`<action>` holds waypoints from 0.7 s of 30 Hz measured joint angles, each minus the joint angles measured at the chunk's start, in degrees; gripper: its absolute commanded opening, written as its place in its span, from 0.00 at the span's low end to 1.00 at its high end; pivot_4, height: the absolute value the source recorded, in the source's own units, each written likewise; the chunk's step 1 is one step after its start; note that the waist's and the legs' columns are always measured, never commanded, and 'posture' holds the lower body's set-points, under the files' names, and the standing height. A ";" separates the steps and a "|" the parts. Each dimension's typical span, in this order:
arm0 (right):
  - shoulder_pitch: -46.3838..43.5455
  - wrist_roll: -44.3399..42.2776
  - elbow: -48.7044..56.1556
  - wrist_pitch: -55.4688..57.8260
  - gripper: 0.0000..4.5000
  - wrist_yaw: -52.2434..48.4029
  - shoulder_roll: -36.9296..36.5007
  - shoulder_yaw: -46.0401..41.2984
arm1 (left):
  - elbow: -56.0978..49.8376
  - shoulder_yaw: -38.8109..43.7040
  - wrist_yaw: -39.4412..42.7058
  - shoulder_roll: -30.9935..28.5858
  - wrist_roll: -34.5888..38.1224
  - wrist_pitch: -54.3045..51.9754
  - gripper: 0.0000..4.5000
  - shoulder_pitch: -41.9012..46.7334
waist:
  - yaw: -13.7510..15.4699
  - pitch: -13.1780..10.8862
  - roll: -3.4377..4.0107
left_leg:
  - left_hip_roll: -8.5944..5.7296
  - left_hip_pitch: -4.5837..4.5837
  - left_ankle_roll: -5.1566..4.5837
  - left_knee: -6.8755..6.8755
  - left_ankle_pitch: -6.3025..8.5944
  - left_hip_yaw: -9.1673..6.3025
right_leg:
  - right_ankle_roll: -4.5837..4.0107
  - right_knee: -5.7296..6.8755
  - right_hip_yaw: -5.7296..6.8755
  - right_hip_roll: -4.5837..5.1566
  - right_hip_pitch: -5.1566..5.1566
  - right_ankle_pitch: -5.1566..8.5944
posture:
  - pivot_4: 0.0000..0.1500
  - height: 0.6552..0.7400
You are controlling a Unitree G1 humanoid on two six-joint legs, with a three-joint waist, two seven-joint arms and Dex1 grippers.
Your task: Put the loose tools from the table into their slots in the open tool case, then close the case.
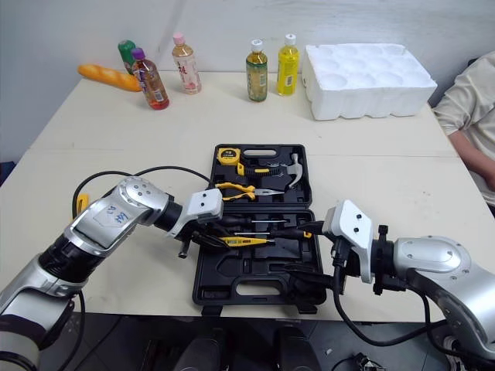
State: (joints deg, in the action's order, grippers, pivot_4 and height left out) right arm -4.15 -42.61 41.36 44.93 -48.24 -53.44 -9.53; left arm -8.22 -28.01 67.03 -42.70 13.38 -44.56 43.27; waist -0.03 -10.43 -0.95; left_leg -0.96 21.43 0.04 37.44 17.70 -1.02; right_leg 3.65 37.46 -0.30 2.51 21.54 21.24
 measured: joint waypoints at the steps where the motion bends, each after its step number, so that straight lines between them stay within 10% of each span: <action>1: 0.02 0.01 0.00 -0.01 1.00 0.07 0.00 0.00 | 0.00 0.03 0.31 0.07 0.02 0.02 0.59 0.00 | 0.00 0.00 0.00 | 0.00 0.00 0.00 0.01 0.00 0.00 | 0.00 0.01 0.00 0.00 0.00 0.00 | 1.00 1.00; 6: 0.22 0.35 0.00 -0.11 1.00 0.12 0.00 0.01 | 0.07 0.21 1.02 0.06 -0.03 0.30 0.98 -0.02 | -0.02 0.00 0.00 | 0.00 0.00 0.00 0.05 0.00 0.00 | 0.00 0.04 0.00 0.00 0.00 0.00 | 1.00 1.00; 12: 0.63 0.73 -0.07 -0.26 1.00 0.01 -0.17 0.00 | 1.75 7.27 4.21 0.40 3.26 8.22 0.98 -0.89 | -0.06 -0.01 -0.01 | 0.01 0.00 0.01 0.09 -0.01 0.00 | 0.00 0.06 0.00 0.00 0.01 0.00 | 1.00 1.00; 21: 0.42 0.99 -0.37 -1.16 1.00 -0.50 -0.26 0.05 | 4.73 12.92 8.22 5.57 6.81 25.13 0.27 -9.80 | -0.04 -0.01 -0.02 | 0.01 0.03 0.00 0.16 0.00 0.00 | 0.00 0.06 0.01 0.01 0.00 0.00 | 1.00 1.00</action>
State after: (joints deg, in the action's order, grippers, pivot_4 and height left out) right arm -3.73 -41.62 40.99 43.77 -48.74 -53.70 -9.48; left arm -3.49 -15.09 75.25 -37.13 20.19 -19.44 33.48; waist -0.07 -10.45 -0.97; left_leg -0.95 21.46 0.04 37.59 17.70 -1.02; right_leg 3.65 37.52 -0.28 2.52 21.53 21.24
